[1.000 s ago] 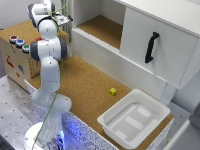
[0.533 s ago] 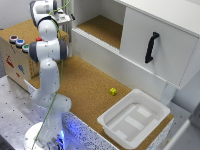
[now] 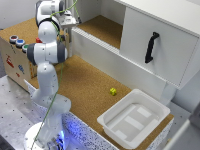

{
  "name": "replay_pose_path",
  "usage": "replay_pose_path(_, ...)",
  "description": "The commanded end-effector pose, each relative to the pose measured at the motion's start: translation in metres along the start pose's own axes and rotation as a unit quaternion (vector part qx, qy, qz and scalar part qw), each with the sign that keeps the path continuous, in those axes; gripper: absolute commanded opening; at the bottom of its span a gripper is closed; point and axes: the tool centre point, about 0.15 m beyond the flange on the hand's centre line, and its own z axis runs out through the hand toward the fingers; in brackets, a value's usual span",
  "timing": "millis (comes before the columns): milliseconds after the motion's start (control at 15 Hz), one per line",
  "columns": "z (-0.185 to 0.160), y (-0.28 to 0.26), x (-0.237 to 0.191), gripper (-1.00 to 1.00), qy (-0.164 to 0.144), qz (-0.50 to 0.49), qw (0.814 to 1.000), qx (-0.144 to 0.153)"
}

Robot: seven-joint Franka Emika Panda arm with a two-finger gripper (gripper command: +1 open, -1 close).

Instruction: Go towards the purple block and grasp it

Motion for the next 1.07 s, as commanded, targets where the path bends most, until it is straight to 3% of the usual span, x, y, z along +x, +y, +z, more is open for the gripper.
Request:
replay_pose_path(0, 0.041, 0.039, -0.104, -1.0, 0.118, 0.054, 0.991, 0.026)
replay_pose_path(267, 0.053, 0.062, -0.15, -1.0, 0.099, 0.143, 0.984, 0.022)
replay_pose_path(333, 0.06, 0.071, -0.164, -1.0, 0.095, 0.169, 0.98, 0.033)
replay_pose_path(667, 0.097, 0.12, -0.235, -1.0, 0.039, 0.256, 0.965, 0.042)
replay_pose_path(800, 0.127, 0.148, -0.268, -1.0, 0.039, 0.279, 0.958, 0.056)
replay_pose_path(1000, 0.146, 0.199, -0.314, -1.0, 0.065, 0.275, 0.957, 0.069)
